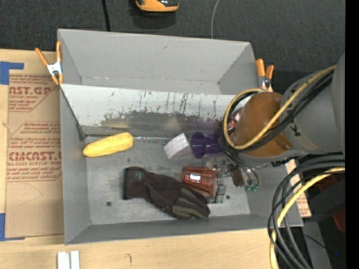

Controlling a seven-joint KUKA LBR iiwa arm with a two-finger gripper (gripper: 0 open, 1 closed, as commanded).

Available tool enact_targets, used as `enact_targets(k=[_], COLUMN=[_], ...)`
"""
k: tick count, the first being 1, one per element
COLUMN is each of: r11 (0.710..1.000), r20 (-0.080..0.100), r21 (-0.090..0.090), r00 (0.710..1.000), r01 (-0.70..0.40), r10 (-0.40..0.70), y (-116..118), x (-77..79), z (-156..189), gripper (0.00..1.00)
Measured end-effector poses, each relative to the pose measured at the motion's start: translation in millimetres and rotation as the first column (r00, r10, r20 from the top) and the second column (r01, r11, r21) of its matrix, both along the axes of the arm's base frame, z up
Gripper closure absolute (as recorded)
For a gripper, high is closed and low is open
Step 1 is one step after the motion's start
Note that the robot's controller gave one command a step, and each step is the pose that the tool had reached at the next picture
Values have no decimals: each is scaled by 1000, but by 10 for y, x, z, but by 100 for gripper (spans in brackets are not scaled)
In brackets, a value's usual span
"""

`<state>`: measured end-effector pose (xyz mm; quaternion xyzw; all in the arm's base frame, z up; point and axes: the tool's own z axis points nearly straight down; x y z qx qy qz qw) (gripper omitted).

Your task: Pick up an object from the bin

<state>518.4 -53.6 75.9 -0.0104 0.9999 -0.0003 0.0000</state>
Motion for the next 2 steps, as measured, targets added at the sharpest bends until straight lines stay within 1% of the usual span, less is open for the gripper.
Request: enact_targets(k=[1, 2], r11=[1000, 999], r20=[3, 5], r21=[1, 0], r00=[1000, 999], r01=[-8, -37], r10=[8, 37], y=[-89, 60], x=[-104, -121], z=[-36, 1519], gripper=[100, 100])
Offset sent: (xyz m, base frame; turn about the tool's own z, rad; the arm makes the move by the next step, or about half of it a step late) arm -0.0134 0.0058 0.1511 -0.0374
